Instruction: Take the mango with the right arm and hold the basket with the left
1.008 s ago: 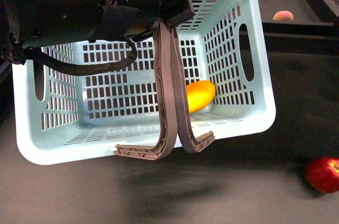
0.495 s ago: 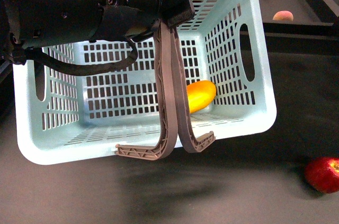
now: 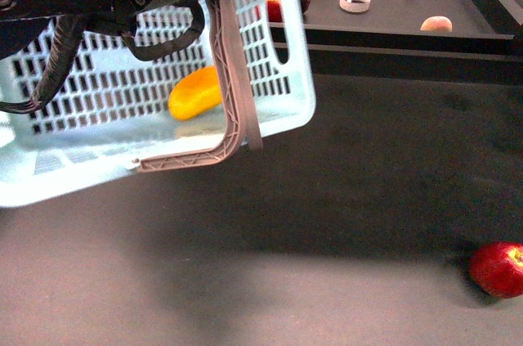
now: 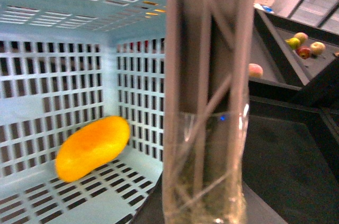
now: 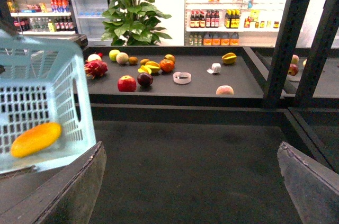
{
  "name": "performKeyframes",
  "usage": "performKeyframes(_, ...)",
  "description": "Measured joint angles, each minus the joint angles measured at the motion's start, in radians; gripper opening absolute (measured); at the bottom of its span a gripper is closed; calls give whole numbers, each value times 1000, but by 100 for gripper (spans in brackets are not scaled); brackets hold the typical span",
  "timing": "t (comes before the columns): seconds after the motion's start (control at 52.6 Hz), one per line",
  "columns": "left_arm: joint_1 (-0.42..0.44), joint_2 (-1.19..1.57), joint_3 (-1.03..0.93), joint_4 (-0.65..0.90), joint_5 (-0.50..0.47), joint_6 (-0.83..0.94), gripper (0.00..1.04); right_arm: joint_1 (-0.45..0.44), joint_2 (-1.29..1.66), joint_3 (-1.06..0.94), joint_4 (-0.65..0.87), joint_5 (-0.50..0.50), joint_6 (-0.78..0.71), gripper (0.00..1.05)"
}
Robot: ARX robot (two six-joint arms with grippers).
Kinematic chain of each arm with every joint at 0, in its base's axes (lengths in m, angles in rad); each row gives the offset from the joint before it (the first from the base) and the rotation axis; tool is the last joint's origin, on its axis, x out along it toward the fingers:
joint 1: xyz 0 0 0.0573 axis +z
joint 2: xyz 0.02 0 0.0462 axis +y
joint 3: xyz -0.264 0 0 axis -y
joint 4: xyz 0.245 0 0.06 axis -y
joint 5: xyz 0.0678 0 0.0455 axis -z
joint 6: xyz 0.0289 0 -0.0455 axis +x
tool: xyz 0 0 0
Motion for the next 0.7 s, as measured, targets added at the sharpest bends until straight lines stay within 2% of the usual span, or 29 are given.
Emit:
performKeyframes(0.533, 125, 168, 269, -317, -83, -610, 6, 0, 0, 0, 0, 0, 0, 96)
performKeyframes(0.704, 215, 264, 287, -336, -89, -846, 6, 0, 0, 0, 0, 0, 0, 96)
